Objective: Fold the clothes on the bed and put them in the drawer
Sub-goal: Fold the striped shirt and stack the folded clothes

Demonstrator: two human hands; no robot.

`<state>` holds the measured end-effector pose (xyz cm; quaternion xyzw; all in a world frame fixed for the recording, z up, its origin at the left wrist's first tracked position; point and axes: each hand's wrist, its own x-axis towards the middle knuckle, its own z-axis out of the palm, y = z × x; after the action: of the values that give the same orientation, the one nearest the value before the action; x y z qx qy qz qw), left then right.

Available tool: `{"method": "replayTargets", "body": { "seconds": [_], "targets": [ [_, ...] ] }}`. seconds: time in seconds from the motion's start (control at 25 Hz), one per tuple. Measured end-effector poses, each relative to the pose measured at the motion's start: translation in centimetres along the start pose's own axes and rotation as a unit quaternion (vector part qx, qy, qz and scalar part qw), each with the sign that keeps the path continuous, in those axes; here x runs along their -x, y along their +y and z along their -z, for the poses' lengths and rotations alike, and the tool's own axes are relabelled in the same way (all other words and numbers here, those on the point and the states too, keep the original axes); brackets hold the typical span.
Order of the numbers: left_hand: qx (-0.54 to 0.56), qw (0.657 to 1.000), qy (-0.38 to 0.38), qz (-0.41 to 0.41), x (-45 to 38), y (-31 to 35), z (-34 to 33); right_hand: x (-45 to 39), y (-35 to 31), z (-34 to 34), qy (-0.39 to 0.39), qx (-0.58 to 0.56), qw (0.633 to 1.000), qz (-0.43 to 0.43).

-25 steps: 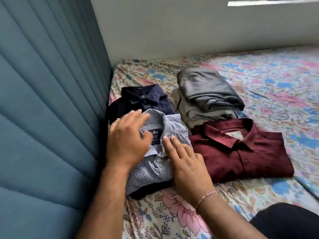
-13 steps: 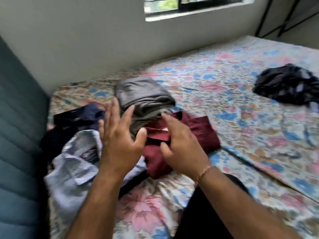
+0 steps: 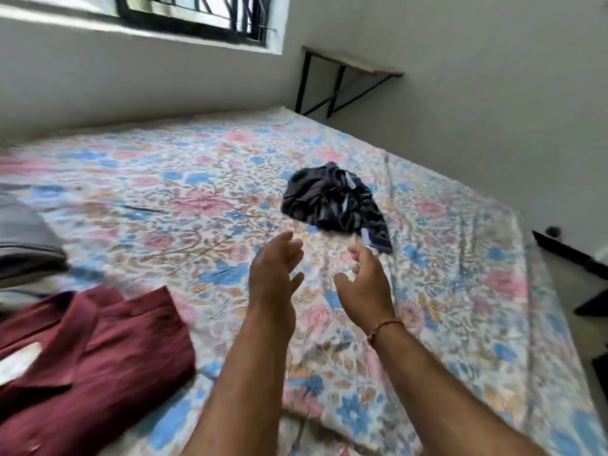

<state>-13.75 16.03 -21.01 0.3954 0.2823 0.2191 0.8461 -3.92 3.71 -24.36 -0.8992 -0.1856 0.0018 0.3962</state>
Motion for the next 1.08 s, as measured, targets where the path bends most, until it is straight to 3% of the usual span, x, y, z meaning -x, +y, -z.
{"method": "replayTargets", "body": {
  "seconds": [0.24,0.36,0.44,0.6,0.68,0.8,0.92,1.0,1.08],
  "targets": [
    [0.045,0.999,-0.011,-0.002,-5.3,-2.4,1.5,-10.2,2.2,-5.9,-0.061,0.148,0.987,-0.019],
    [0.096,0.995,-0.006,0.011,-7.8,-3.3,2.3,-15.4,2.4,-7.8,-0.042,0.219,0.975,-0.017],
    [0.14,0.99,0.013,0.016,-9.8,-4.0,3.3,-18.4,2.7,-8.1,-0.055,0.302,0.952,-0.009],
    [0.189,0.981,0.015,0.047,-12.2,-5.6,4.5,-22.4,3.1,-7.8,-0.163,0.414,0.895,0.038],
    [0.183,0.981,-0.001,0.062,-12.6,-6.0,4.7,-20.9,2.7,-7.7,-0.14,0.343,0.924,0.097],
    [0.113,0.992,-0.011,0.052,-12.4,-5.6,4.1,-13.2,1.7,-7.8,-0.144,0.126,0.974,0.125],
    [-0.058,0.998,-0.015,0.004,-11.7,-5.4,3.1,-4.4,1.3,-7.3,-0.169,-0.054,0.976,0.122],
    [-0.258,0.965,-0.033,-0.036,-10.9,-5.9,2.6,1.2,1.2,-6.4,-0.172,-0.136,0.973,0.076],
    [-0.374,0.923,-0.057,-0.067,-9.2,-6.1,1.7,5.8,1.4,-4.8,-0.169,-0.22,0.959,0.058]
  ]
}}
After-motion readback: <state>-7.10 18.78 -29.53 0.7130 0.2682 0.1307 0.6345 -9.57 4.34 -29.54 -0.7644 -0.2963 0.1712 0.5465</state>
